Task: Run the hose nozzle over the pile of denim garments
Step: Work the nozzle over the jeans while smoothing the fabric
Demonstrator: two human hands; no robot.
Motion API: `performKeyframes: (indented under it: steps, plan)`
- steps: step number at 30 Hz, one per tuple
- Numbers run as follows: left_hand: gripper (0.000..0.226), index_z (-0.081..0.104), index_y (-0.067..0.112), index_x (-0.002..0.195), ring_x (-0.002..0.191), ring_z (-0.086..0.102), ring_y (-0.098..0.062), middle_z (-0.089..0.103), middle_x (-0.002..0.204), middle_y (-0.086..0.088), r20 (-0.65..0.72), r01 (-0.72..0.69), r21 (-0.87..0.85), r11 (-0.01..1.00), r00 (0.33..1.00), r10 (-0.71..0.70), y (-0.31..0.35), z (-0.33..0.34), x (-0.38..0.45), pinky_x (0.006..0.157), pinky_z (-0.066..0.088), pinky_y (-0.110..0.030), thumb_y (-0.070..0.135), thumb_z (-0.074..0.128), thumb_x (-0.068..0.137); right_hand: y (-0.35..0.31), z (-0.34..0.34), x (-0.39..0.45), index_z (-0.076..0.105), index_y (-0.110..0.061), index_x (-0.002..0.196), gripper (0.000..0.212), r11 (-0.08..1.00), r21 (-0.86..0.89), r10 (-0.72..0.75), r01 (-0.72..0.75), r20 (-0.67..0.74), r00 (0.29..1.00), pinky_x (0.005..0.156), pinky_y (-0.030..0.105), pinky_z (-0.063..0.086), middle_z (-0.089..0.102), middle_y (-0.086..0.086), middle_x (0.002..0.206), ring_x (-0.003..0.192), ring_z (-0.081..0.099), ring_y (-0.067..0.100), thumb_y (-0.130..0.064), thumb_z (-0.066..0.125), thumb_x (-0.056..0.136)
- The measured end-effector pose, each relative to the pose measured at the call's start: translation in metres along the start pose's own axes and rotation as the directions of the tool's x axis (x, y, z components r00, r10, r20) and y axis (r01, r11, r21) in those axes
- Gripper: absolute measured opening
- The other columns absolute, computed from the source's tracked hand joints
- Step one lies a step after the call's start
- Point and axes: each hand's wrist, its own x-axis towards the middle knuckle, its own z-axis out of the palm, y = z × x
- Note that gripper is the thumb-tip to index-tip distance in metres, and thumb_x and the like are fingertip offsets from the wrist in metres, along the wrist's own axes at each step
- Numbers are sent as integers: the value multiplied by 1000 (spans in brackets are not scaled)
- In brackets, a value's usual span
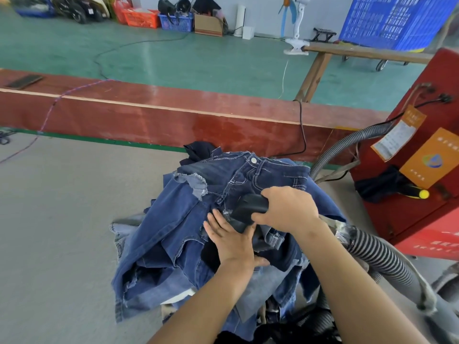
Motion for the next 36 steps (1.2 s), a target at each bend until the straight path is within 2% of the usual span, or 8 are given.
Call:
performKeyframes:
  steps: [6, 12, 15, 19, 25, 29, 30, 36]
  plan:
    - [112, -10, 38, 151, 130, -24, -64, -28, 136, -51, 17, -22, 11, 1000, 1000, 22, -3, -1, 1, 106, -11, -69, 81, 55, 69, -15, 14, 1, 46, -24, 87, 30, 999, -21, -38, 36, -73, 997, 59, 29, 33, 65, -2, 89, 87, 64, 23, -51, 59, 82]
    - [111, -23, 49, 144, 130, -22, -66, -33, 132, -51, -15, -82, 52, 995, 996, 83, -9, 1, -1, 104, -9, -72, 82, 53, 70, -3, 1, 5, 46, -25, 81, 31, 999, 42, 18, -18, -2, 1000, 56, 29, 32, 54, -8, 79, 79, 56, 20, -52, 63, 76]
    - [107, -11, 50, 147, 130, -21, -66, -30, 135, -51, -12, -95, 59, 994, 995, 95, -9, 1, 1, 105, -9, -71, 81, 55, 69, 10, -7, 0, 47, -27, 81, 32, 999, -30, 24, -22, 51, 998, 50, 28, 26, 43, -13, 70, 77, 52, 18, -54, 63, 76]
    - [110, -19, 49, 145, 129, -21, -67, -30, 134, -52, -22, -82, 72, 994, 996, 83, -7, 3, 2, 106, -8, -71, 80, 56, 70, -6, 4, 1, 45, -26, 82, 31, 999, -42, -11, 10, -13, 1000, 54, 28, 30, 57, -7, 80, 83, 61, 21, -52, 62, 78]
    - [112, -20, 48, 145, 130, -21, -66, -27, 135, -52, -40, -98, 67, 993, 994, 100, -10, 3, 0, 106, -7, -71, 79, 57, 70, -9, 8, 8, 45, -24, 83, 30, 999, 45, 1, -1, 11, 1000, 60, 29, 35, 52, -8, 80, 78, 54, 20, -50, 61, 79]
    - [96, 11, 45, 147, 129, -21, -67, -27, 135, -52, -38, -114, 46, 992, 992, 116, -10, 4, 1, 106, -8, -70, 77, 59, 70, 14, -5, 3, 48, -27, 84, 32, 999, -45, -18, 23, 101, 995, 50, 28, 29, 46, -11, 73, 75, 51, 19, -53, 64, 76]
    - [96, 11, 46, 147, 129, -21, -68, -27, 134, -53, -39, -114, 53, 992, 992, 116, -9, 4, 1, 106, -8, -70, 78, 58, 70, 14, -5, 3, 48, -27, 84, 32, 997, -64, -26, 32, 92, 995, 48, 27, 28, 46, -11, 73, 75, 51, 19, -53, 64, 76]
    - [114, -24, 48, 143, 130, -22, -66, -30, 134, -52, -57, -92, 78, 993, 994, 97, -11, 9, 3, 107, -7, -69, 80, 57, 69, -10, 10, 11, 48, -26, 85, 28, 996, -36, -80, 79, -6, 997, 58, 28, 33, 53, -9, 81, 82, 57, 20, -50, 61, 79]
